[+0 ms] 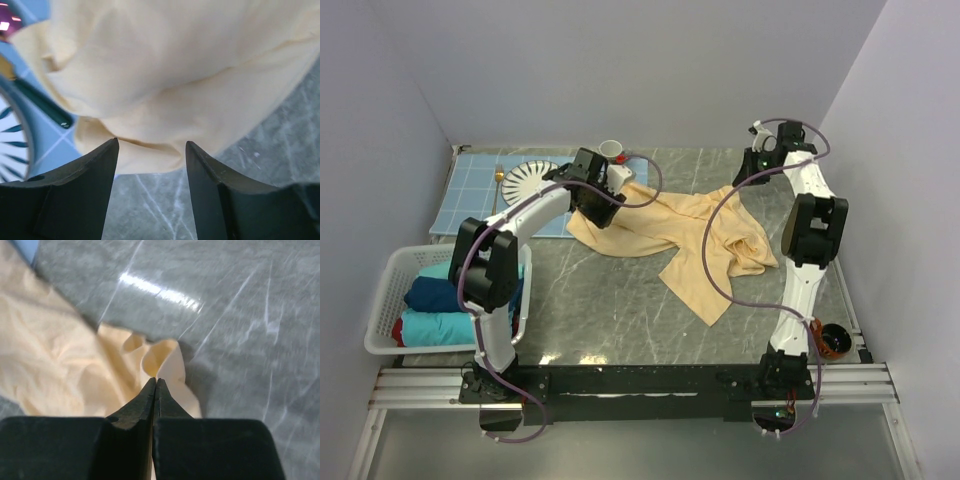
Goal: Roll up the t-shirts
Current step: Flatten out the T-shirt at the center of the board.
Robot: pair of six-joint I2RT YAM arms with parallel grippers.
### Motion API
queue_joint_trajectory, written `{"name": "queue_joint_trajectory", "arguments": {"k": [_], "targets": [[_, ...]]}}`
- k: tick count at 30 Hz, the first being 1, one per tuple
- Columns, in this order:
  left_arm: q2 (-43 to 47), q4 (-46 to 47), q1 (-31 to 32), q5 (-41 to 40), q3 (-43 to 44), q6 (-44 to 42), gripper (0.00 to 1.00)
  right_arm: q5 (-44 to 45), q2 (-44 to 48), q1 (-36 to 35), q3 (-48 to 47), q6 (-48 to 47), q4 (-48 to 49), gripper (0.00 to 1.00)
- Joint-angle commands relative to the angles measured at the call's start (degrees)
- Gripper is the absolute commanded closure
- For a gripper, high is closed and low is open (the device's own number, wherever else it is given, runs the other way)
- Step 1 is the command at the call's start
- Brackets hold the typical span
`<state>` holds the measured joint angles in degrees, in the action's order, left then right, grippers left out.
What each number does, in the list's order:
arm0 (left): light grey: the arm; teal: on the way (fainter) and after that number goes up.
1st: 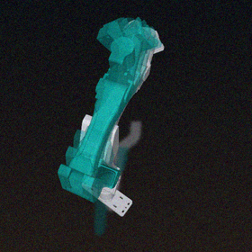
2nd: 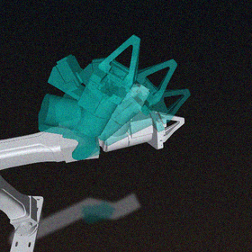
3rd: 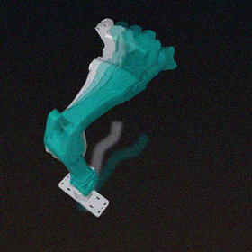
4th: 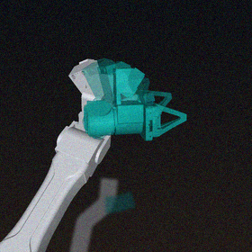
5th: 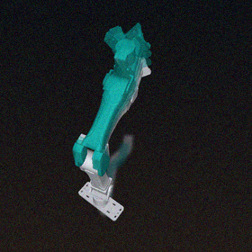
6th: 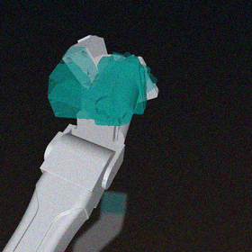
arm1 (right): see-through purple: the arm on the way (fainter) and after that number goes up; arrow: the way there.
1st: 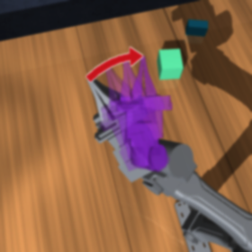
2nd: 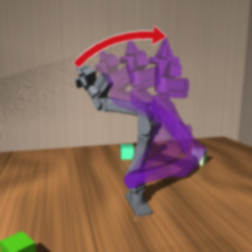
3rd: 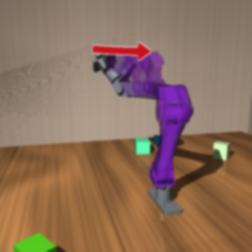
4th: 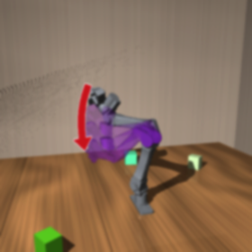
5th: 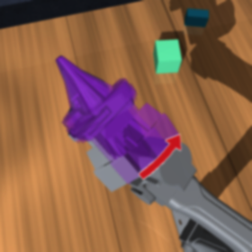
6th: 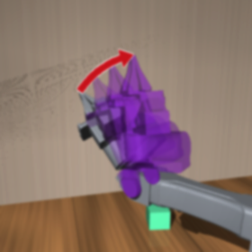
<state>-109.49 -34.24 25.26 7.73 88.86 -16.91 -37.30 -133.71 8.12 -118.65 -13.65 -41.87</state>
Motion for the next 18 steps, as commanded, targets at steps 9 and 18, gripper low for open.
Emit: {"name": "queue_joint_trajectory", "arguments": {"k": [9, 18], "targets": [[-8.8, 3.65, -7.06, -5.71, 18.02, 12.85, 0.39, 2.14, 37.89, -1.53, 17.72, -7.36, -4.71, 1.0], [-6.98, 0.84, -4.07, -4.38, 6.44, 18.73, 0.42, 6.36, 49.15, -1.35, 30.41, -5.25, -4.45, 1.0]]}}
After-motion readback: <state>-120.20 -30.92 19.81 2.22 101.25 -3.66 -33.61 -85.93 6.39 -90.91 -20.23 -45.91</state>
